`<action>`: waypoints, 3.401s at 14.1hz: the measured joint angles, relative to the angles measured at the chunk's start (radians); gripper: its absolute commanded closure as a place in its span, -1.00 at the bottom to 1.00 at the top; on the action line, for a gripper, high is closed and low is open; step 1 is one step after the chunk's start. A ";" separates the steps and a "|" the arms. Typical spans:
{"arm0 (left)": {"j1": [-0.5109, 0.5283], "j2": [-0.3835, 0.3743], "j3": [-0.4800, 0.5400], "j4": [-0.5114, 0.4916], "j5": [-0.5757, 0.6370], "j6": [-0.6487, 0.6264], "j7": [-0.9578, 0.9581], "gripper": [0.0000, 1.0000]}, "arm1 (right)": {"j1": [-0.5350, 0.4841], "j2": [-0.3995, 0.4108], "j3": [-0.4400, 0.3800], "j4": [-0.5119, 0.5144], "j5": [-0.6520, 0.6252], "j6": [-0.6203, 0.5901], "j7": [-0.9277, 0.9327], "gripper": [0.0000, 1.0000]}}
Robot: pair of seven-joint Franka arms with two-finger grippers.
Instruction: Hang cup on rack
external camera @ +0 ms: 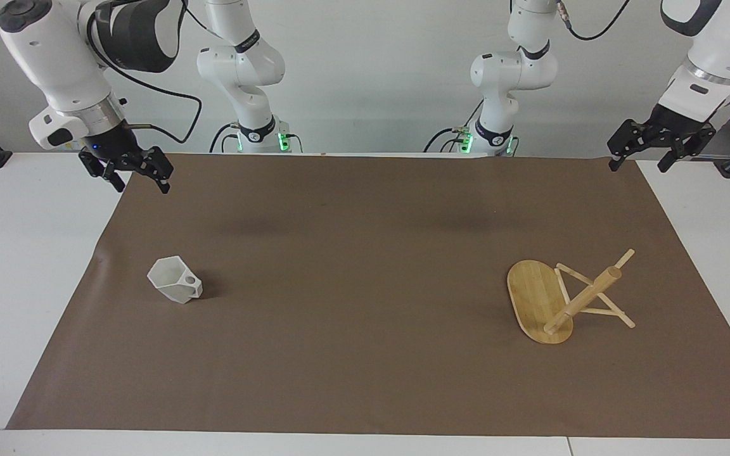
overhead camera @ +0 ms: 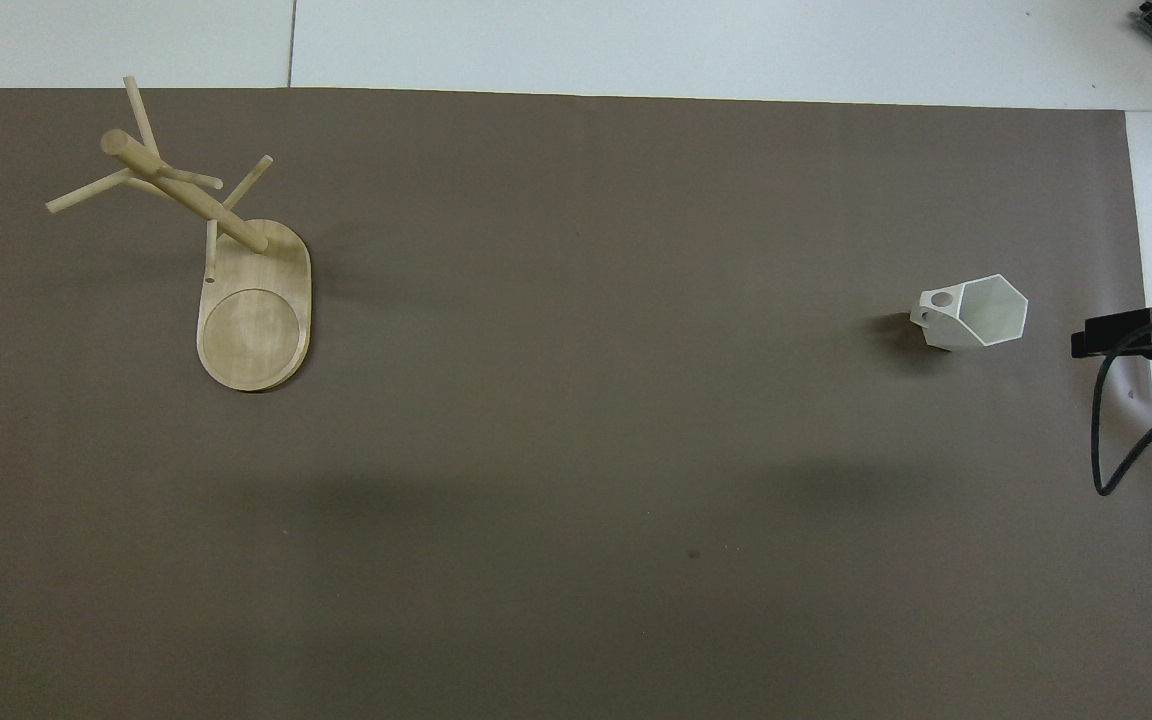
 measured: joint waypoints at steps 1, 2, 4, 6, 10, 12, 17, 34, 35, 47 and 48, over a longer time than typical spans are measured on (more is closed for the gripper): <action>0.000 0.000 0.000 0.000 0.000 0.000 0.000 -1.00 | 0.000 0.000 0.000 0.000 0.000 0.000 0.000 -1.00; 0.000 0.000 0.000 0.000 0.000 0.000 0.000 -1.00 | 0.000 0.000 0.000 0.000 0.000 0.000 0.000 -1.00; 0.000 0.000 0.000 0.000 0.000 0.000 0.000 -1.00 | 0.000 0.000 0.000 0.000 0.000 0.000 0.000 -1.00; 0.000 0.000 0.000 -0.001 0.000 0.000 0.000 -1.00 | 0.000 0.000 0.000 0.000 0.000 0.000 0.000 -1.00; 0.000 0.000 0.000 -0.001 0.000 0.000 0.000 -1.00 | 0.001 0.000 0.000 0.000 0.000 0.001 0.000 -1.00; 0.000 -0.001 0.000 -0.001 0.000 0.010 -0.002 -1.00 | 0.001 0.000 0.000 0.000 0.000 0.021 -0.001 -1.00; 0.000 -0.002 0.000 -0.001 0.000 0.020 -0.004 -1.00 | -0.002 0.017 -0.001 -0.003 0.000 0.127 -0.037 -1.00; -0.009 -0.019 -0.069 0.007 0.002 -0.001 -0.008 -1.00 | -0.021 0.316 -0.011 -0.063 0.000 0.490 -0.060 -1.00; -0.011 -0.019 -0.074 0.007 0.004 -0.002 -0.010 -1.00 | -0.021 0.316 -0.011 -0.077 0.000 0.510 -0.065 -1.00; 0.029 -0.031 -0.057 0.011 0.006 -0.047 -0.010 -1.00 | -0.036 0.328 -0.016 -0.115 0.000 0.530 -0.127 -0.98; 0.029 -0.031 -0.057 0.011 0.006 -0.053 -0.010 -1.00 | -0.036 0.328 -0.016 -0.115 0.000 0.530 -0.127 -0.80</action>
